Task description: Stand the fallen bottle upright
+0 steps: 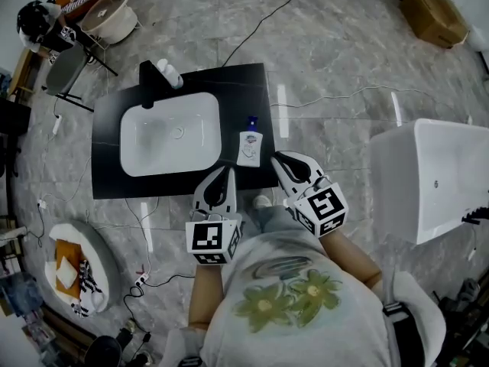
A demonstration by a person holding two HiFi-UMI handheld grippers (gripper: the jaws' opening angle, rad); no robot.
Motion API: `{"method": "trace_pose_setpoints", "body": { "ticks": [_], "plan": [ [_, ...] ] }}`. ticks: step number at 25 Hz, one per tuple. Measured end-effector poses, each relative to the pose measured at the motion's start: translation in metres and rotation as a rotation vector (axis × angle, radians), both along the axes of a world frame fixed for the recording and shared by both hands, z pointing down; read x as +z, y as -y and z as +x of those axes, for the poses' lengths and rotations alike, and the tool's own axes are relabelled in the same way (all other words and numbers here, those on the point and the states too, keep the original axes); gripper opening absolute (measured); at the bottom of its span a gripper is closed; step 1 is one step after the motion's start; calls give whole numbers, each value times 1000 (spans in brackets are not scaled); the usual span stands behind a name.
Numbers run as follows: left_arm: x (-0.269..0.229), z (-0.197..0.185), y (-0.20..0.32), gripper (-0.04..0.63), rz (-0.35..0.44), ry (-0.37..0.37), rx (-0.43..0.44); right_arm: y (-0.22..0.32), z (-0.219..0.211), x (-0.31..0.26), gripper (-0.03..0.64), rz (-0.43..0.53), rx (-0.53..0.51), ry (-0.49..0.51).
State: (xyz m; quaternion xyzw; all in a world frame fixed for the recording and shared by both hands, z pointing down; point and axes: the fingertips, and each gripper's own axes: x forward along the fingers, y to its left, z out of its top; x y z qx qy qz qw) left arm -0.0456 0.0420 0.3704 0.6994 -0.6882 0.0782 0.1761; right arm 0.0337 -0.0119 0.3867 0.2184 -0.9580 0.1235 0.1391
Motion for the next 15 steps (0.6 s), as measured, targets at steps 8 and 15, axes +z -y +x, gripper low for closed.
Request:
{"method": "trace_pose_setpoints", "body": {
  "ticks": [8,15],
  "plan": [
    [18,-34,44,18,-38,-23,94,32,-33,25,48,-96,24,-51],
    [48,-54,69,18,-111,-90,216,55,-53,55,76,-182,97,-105]
  ]
}}
